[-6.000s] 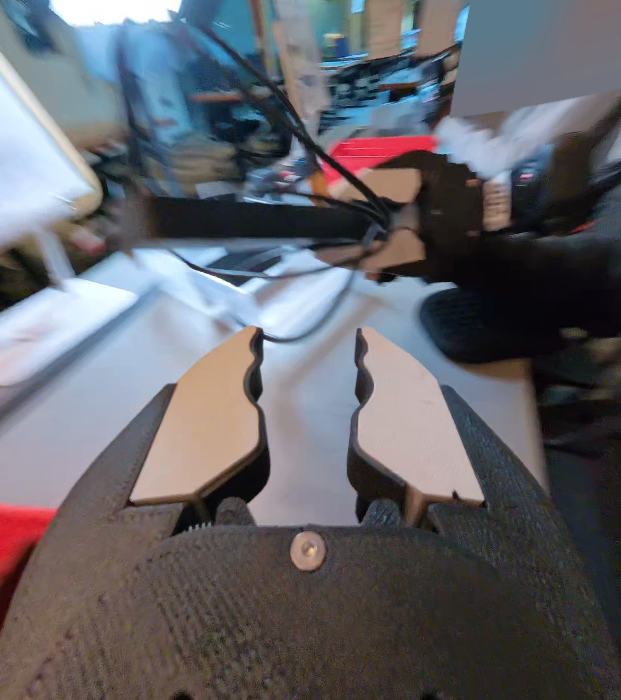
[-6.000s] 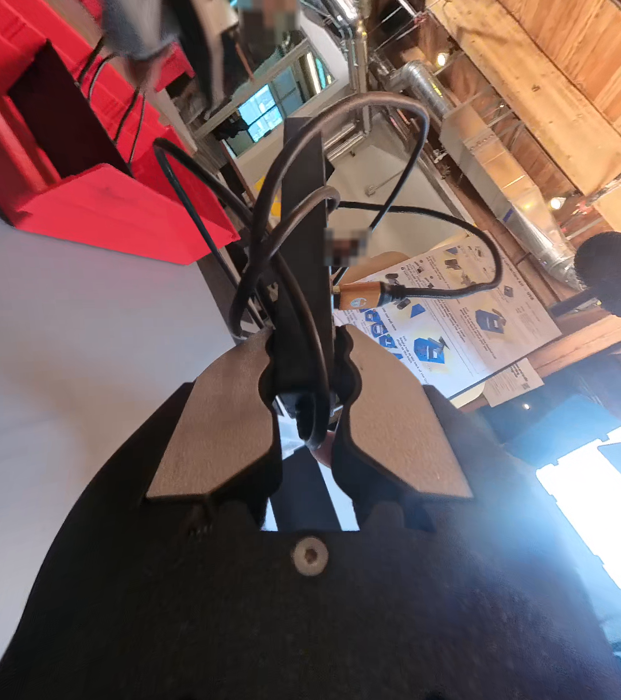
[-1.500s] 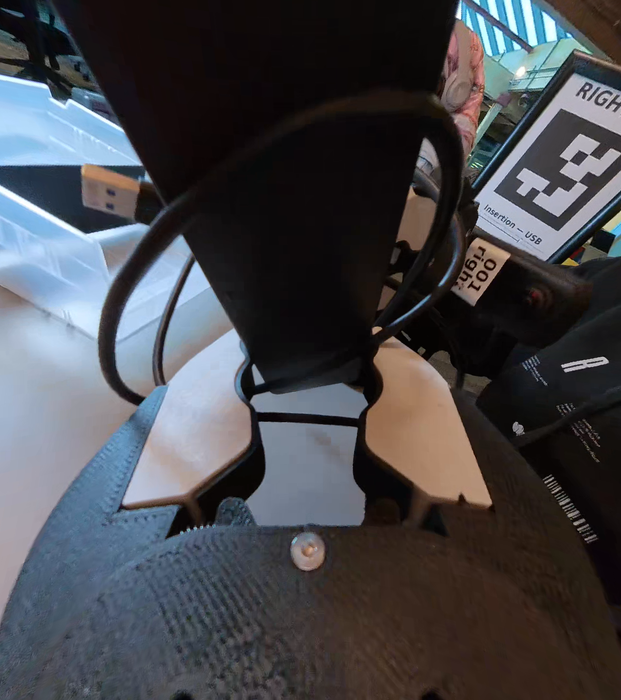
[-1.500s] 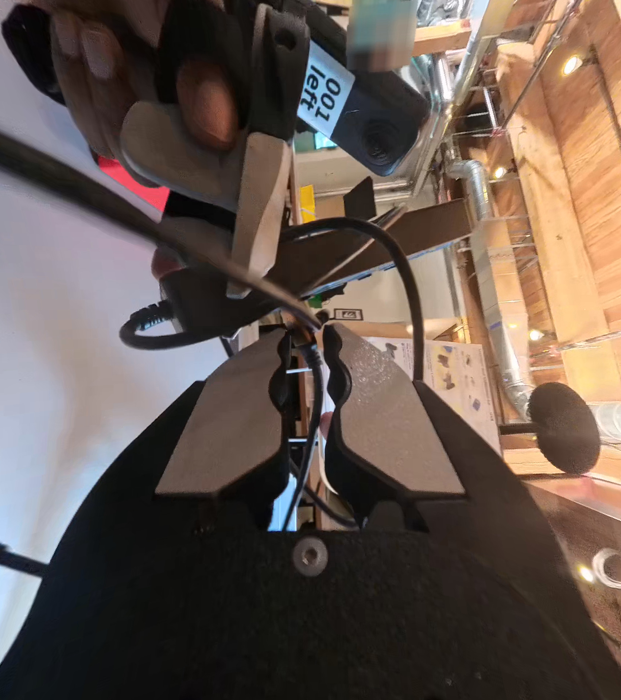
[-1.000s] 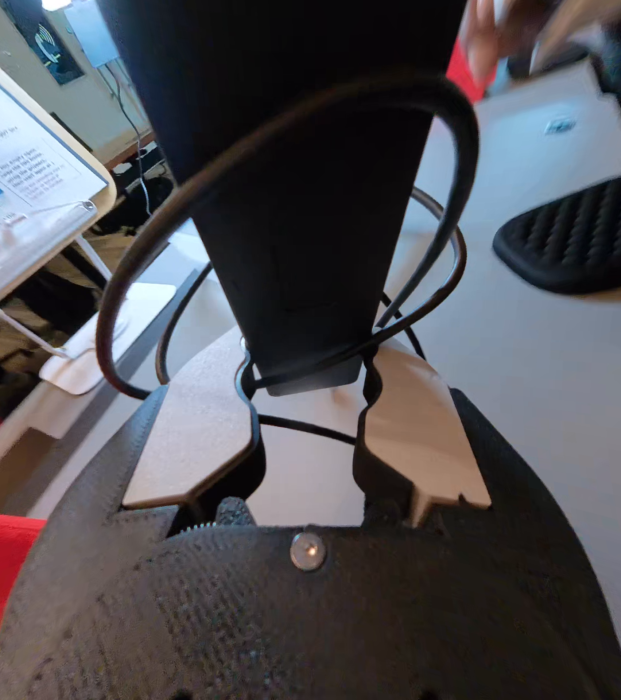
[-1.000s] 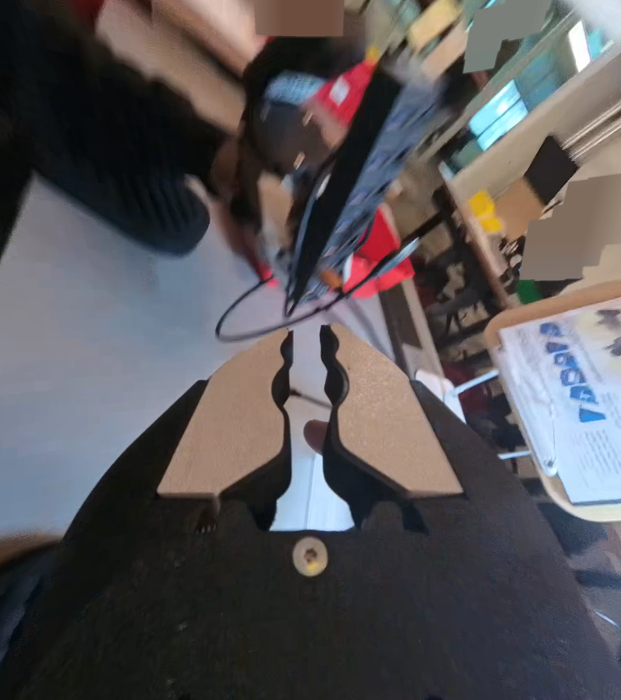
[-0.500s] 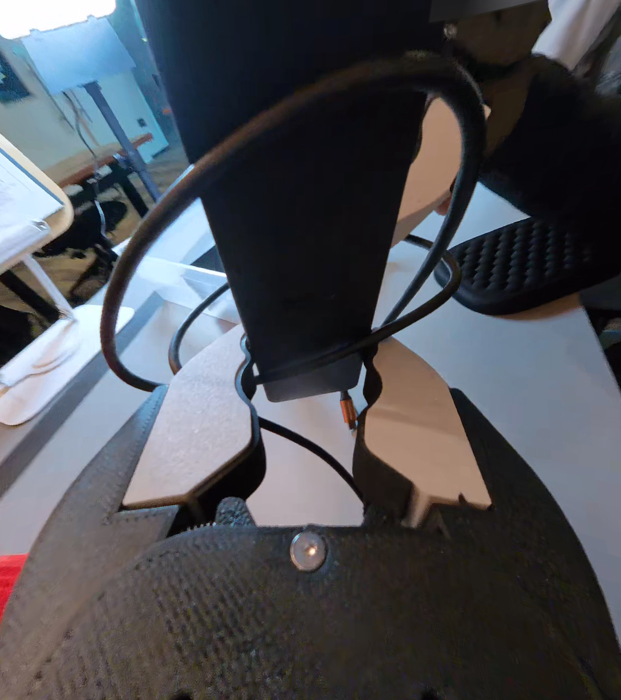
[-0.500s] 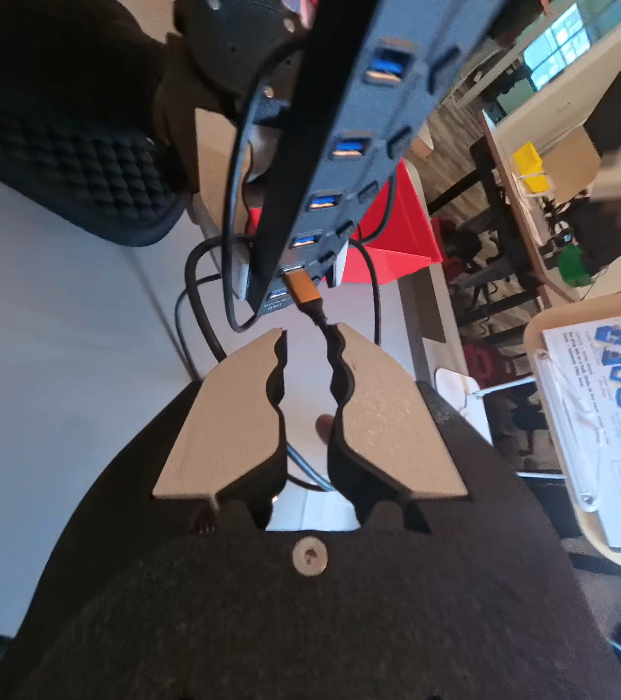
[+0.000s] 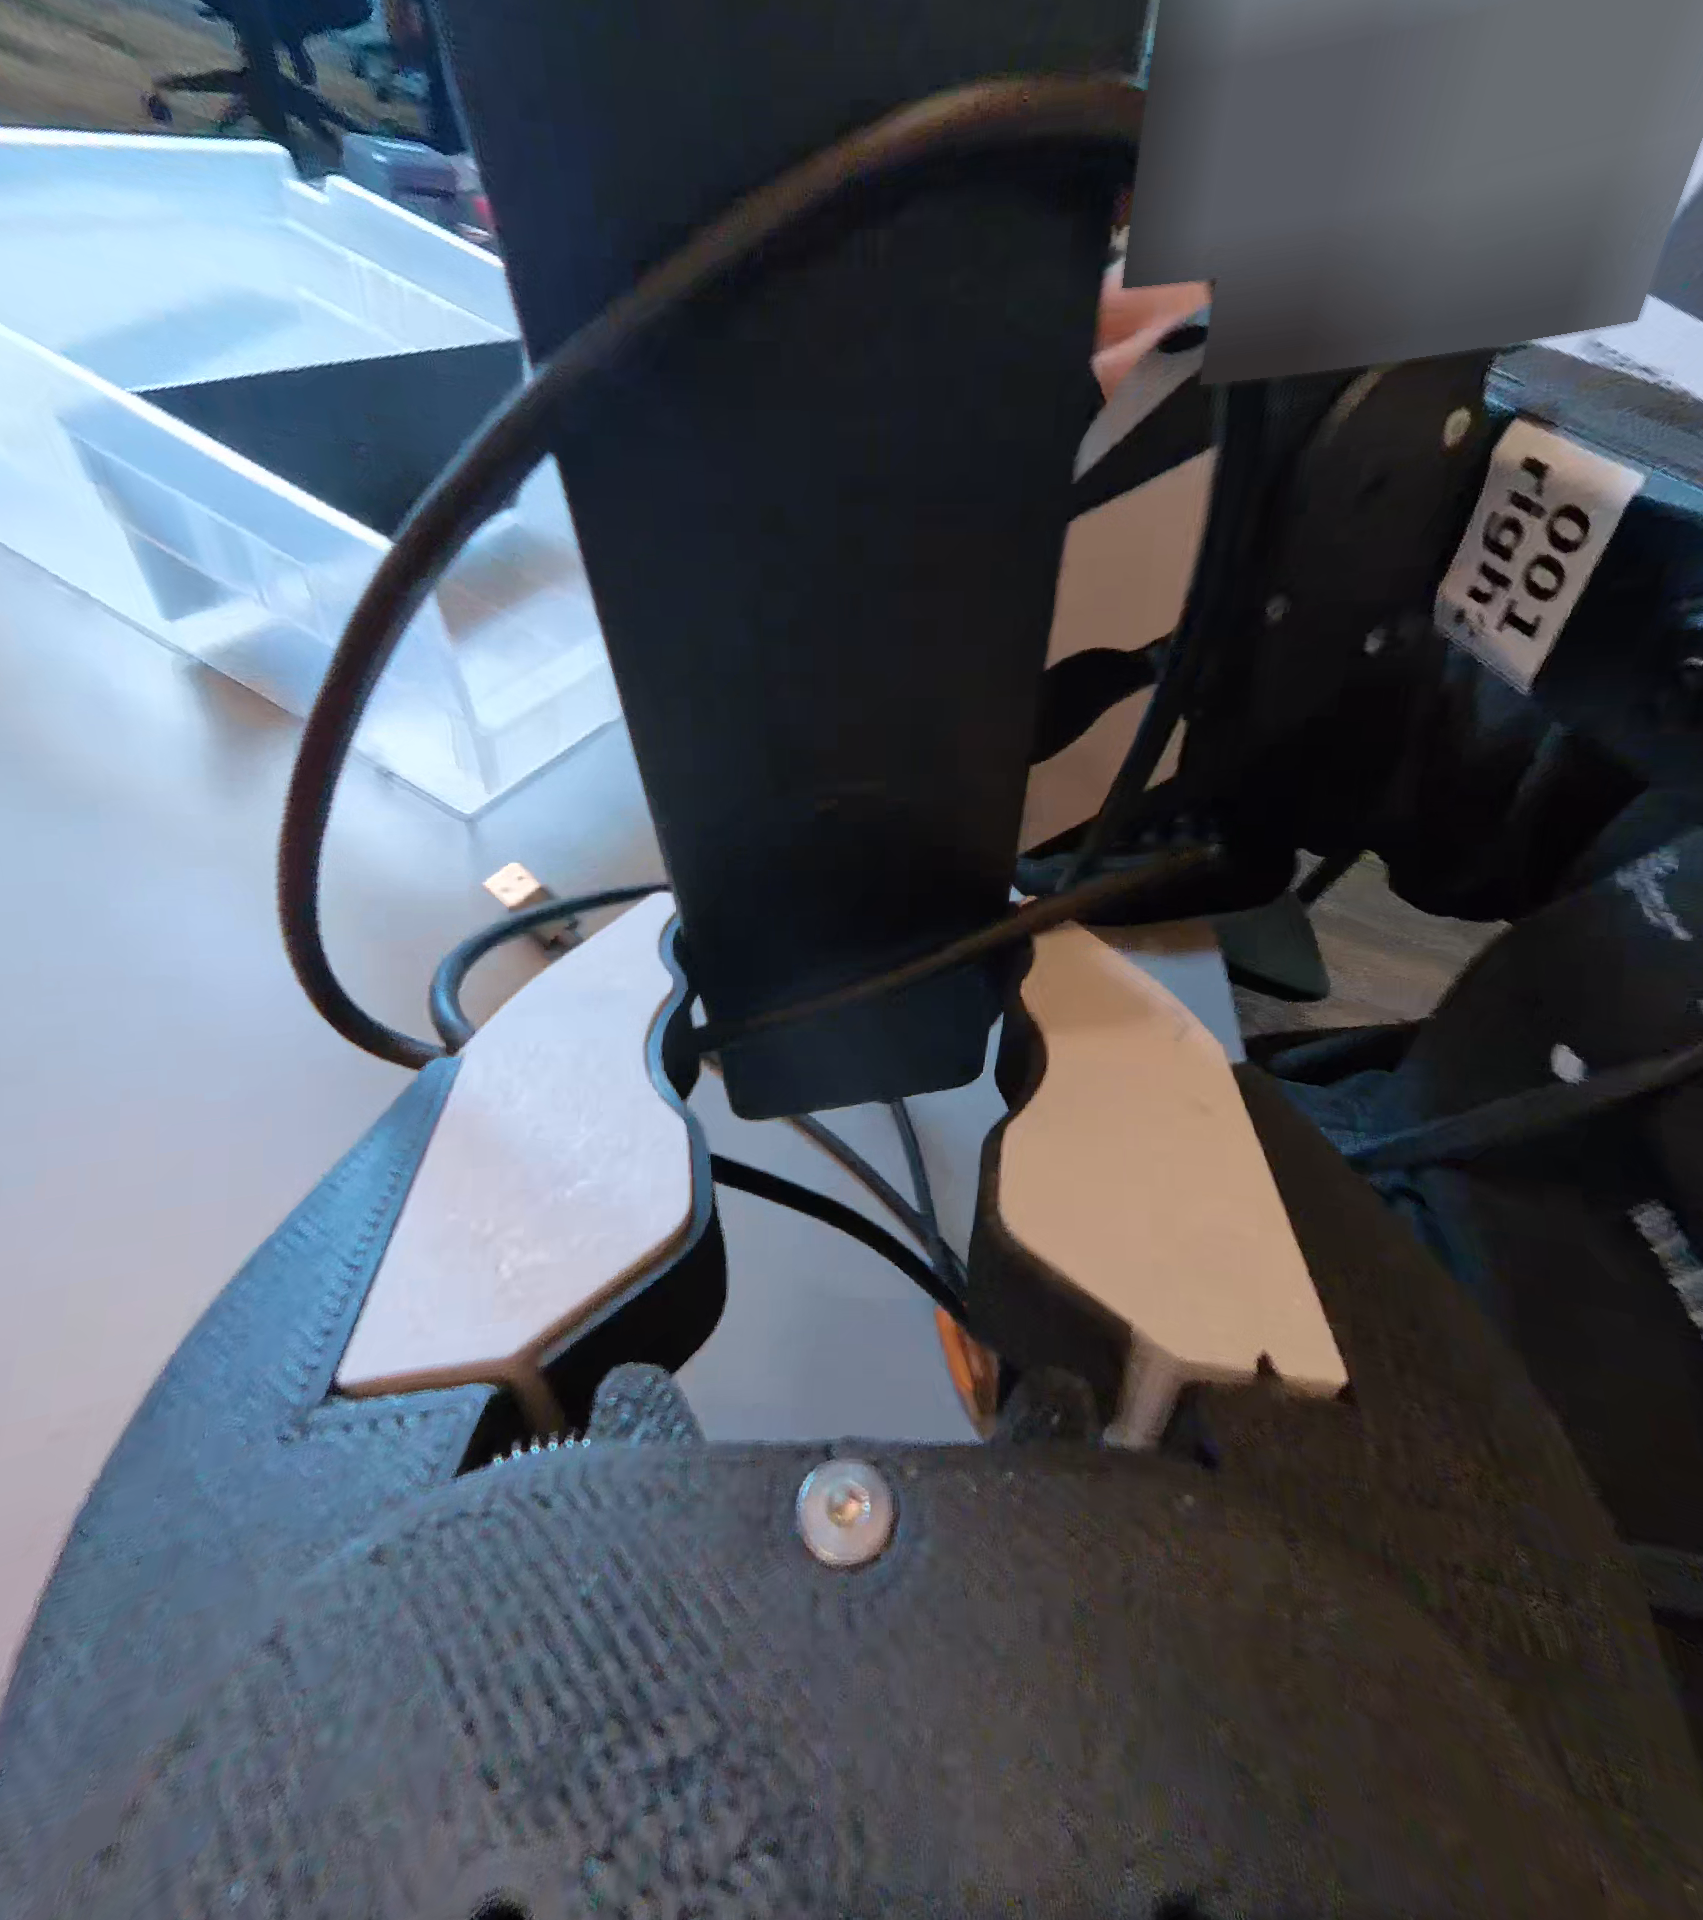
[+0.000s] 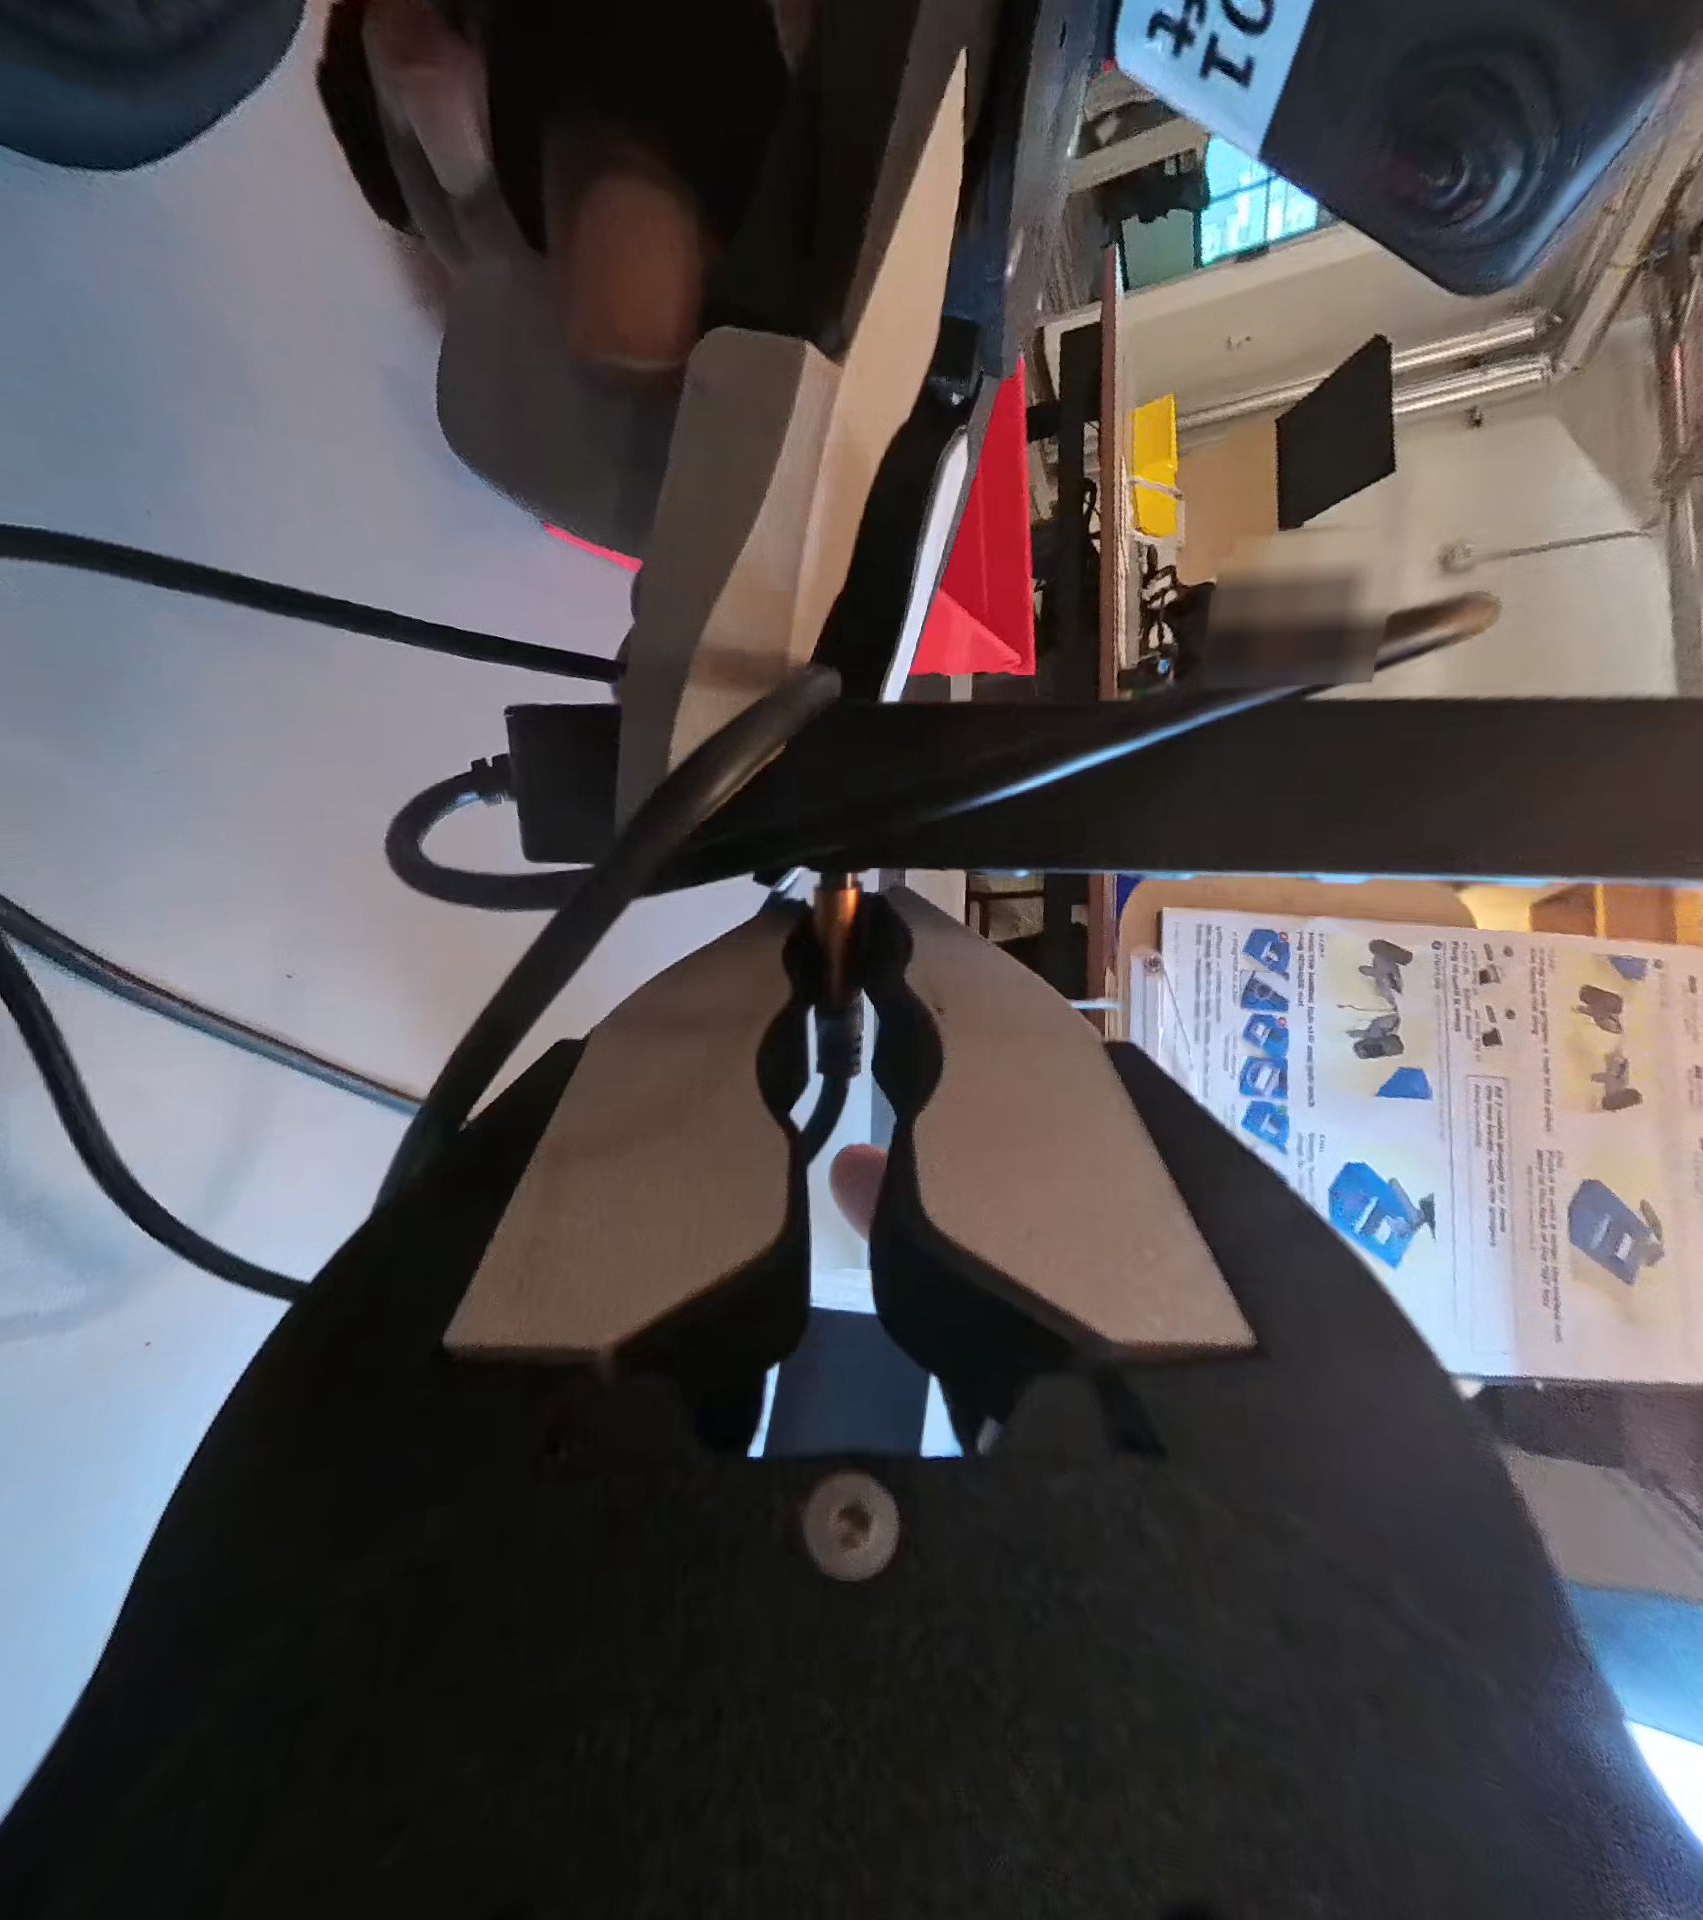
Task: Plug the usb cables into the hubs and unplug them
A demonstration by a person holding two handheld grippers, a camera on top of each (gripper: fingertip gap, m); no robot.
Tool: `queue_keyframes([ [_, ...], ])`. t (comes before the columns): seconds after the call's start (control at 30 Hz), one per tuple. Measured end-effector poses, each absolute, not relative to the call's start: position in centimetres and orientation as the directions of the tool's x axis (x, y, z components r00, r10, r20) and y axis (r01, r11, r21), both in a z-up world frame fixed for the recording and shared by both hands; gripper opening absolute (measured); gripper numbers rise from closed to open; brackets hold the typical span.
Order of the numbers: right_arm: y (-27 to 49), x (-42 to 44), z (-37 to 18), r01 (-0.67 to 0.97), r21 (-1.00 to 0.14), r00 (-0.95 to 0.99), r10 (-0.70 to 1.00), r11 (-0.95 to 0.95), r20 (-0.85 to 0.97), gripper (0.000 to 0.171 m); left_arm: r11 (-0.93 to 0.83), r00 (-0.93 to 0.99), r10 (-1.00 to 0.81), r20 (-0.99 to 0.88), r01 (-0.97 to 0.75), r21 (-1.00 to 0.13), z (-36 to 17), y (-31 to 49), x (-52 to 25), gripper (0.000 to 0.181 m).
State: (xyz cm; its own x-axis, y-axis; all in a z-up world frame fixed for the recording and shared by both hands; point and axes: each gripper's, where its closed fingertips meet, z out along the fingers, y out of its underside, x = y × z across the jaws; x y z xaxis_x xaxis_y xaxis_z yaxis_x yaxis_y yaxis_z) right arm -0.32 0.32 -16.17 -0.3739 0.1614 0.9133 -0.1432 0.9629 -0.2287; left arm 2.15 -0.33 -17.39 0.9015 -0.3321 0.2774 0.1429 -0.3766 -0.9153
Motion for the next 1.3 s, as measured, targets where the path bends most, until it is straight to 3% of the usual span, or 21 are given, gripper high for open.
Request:
queue_keyframes([
  [0.2,0.9,-1.0,-17.2,-0.087,-0.240,-0.367,0.193,0.967,0.910,0.007,-0.369,0.975,-0.174,0.137,0.065,-0.927,-18.0,0.4,0.4,0.065],
  [0.43,0.0,-1.2,-17.9,-0.121,-0.157,-0.350,0.106,0.980,0.931,0.006,-0.450,0.960,-0.216,0.177,0.063,-0.891,-20.0,0.7,0.7,0.065],
  [0.83,0.7,-1.8,-17.0,-0.058,-0.295,-0.350,0.257,0.954,0.901,0.007,-0.365,0.982,-0.160,0.101,0.036,-0.930,-18.2,0.7,-0.3,0.059],
  [0.93,3.8,-2.4,-18.4,0.059,-0.280,-0.361,0.282,0.958,0.889,0.007,-0.232,0.978,-0.134,0.161,0.127,-0.964,-15.3,-0.3,-1.9,0.058],
  [1.0,5.7,-2.7,-19.3,0.092,-0.344,-0.369,0.353,0.935,0.860,0.007,-0.140,0.975,-0.122,0.186,0.168,-0.976,-13.1,-1.8,-3.6,0.059],
  [1.3,7.6,-2.9,-14.6,0.081,-0.434,-0.265,0.440,0.897,0.858,0.007,-0.072,0.979,-0.145,0.143,0.134,-0.988,-12.2,-3.6,-4.6,0.060],
])
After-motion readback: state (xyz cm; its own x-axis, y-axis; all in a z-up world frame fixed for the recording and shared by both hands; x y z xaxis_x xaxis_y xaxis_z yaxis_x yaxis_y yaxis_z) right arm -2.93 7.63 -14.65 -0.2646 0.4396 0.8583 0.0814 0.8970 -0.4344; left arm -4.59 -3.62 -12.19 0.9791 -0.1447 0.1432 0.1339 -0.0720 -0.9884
